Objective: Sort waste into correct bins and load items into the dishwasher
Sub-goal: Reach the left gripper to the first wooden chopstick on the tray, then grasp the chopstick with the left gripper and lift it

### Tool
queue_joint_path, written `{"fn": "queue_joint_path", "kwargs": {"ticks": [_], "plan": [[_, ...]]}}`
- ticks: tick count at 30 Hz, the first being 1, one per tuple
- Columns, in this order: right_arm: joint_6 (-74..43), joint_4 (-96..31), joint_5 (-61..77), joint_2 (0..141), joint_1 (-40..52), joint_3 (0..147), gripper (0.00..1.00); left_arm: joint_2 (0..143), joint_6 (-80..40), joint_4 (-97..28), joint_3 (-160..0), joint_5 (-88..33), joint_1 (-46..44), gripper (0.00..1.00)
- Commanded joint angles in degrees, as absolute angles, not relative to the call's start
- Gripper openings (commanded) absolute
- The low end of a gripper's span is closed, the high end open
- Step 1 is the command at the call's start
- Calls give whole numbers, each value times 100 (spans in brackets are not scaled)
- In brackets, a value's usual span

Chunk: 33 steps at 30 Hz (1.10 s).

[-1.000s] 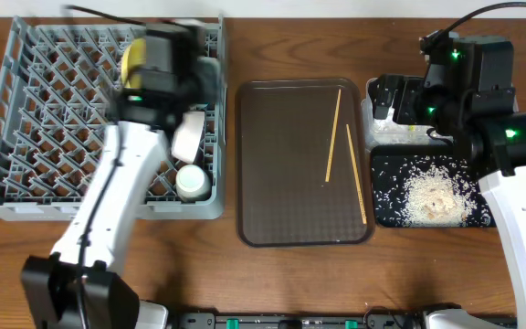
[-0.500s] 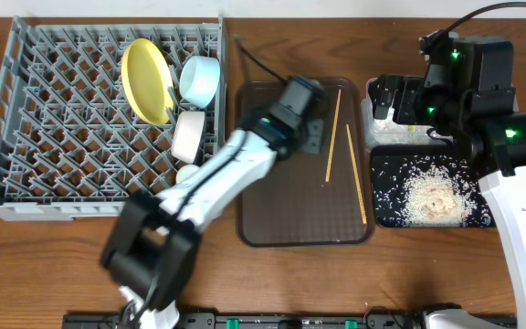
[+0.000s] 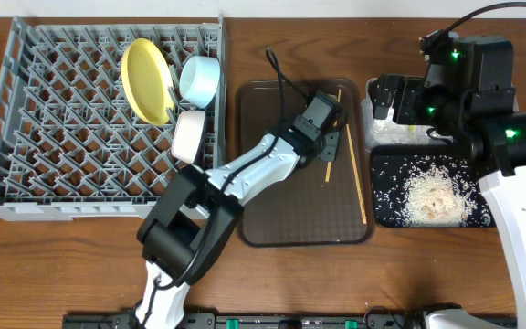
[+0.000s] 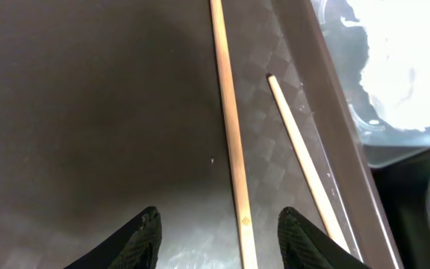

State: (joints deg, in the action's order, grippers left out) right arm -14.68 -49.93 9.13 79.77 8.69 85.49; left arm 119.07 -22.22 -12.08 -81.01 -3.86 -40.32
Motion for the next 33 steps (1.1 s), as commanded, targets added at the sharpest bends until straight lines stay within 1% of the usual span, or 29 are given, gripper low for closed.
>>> {"fn": "queue_joint_path", "kwargs": {"ticks": [1, 6, 10, 13, 16, 18, 19, 20, 21, 29, 33], "plan": [[-1520, -5002, 882, 7983, 832, 8558, 99, 12258, -2062, -1118, -8097, -274, -4075, 52], [-1520, -5000, 882, 7983, 832, 8558, 99, 12335, -1769, -952, -8097, -259, -4252, 52], [-1520, -5002, 882, 7983, 832, 8558, 99, 12414, -1739, -904, -8097, 436, -4456, 52], [-1520, -5002, 882, 7983, 832, 8558, 99, 12529, -1743, -864, -8097, 539, -4482, 51], [-1520, -5002, 882, 7983, 832, 8558, 99, 12575, -1743, -867, -8097, 545, -4475, 39], [-1520, -5000, 882, 7983, 832, 8558, 99, 12580, -1739, -873, -8097, 572, -4477, 24], [-1520, -5000, 882, 7983, 832, 8558, 99, 12582, -1739, -891, -8097, 633, -4477, 19], [-1520, -5002, 882, 7983, 832, 8558, 99, 12584, -1741, -937, -8097, 773, -4477, 11], [-1520, -5002, 882, 7983, 832, 8558, 99, 12589, -1743, -978, -8097, 921, -4477, 8], [-1520, -5002, 882, 7983, 832, 8558, 99, 12495, -1743, -1024, -8103, 991, -4482, 8], [-1520, -5000, 882, 7983, 832, 8558, 99, 12038, -1743, -1417, -8106, 991, -4466, 8]]}}
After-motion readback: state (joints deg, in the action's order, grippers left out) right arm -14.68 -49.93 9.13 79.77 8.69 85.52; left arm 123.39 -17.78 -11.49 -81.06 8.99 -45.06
